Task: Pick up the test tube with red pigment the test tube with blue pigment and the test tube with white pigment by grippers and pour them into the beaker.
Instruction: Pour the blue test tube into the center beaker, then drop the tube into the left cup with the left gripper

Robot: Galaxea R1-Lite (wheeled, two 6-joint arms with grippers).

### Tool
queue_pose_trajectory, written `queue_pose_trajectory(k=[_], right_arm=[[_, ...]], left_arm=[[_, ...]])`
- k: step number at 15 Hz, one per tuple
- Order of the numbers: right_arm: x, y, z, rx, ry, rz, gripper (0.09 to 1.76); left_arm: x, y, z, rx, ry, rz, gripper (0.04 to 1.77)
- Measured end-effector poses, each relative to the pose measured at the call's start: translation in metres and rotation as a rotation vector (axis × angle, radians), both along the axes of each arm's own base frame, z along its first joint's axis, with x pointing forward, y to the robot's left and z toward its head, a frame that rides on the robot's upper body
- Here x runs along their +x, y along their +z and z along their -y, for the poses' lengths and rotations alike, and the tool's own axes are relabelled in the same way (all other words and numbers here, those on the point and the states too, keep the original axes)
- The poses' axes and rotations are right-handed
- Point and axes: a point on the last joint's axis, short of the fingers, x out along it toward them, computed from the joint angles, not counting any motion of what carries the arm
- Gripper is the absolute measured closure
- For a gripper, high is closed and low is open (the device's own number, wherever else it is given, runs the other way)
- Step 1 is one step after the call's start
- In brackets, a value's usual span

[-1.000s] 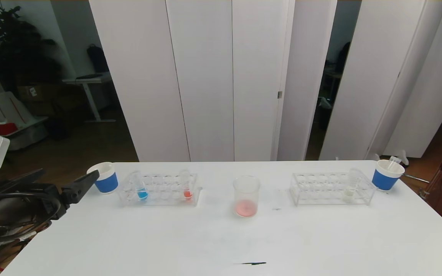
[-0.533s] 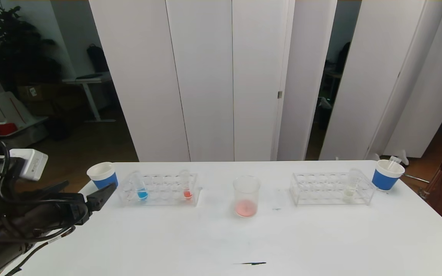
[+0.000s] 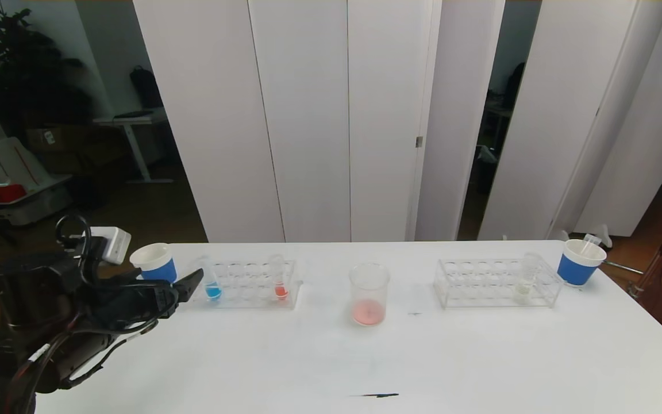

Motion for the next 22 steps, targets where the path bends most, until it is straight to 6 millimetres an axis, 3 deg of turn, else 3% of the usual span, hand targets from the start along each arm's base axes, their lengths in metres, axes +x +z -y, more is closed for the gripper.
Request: queue_pose_trajectory(k=[10, 16, 22], right_arm=[[0.0, 0.0, 0.0, 0.0, 0.0, 0.0, 0.1], [0.0, 0.0, 0.0, 0.0, 0.0, 0.0, 0.1], [0.0, 0.0, 0.0, 0.0, 0.0, 0.0, 0.1]], left_arm=[[0.052, -0.035, -0.005, -0.021, 0.049, -0.026, 0.06], [0.074, -0.056, -0.007, -0.016, 0.095, 0.009, 0.06], [0.088, -0.063, -0.008, -0.038, 0.114, 0.016, 0.06]])
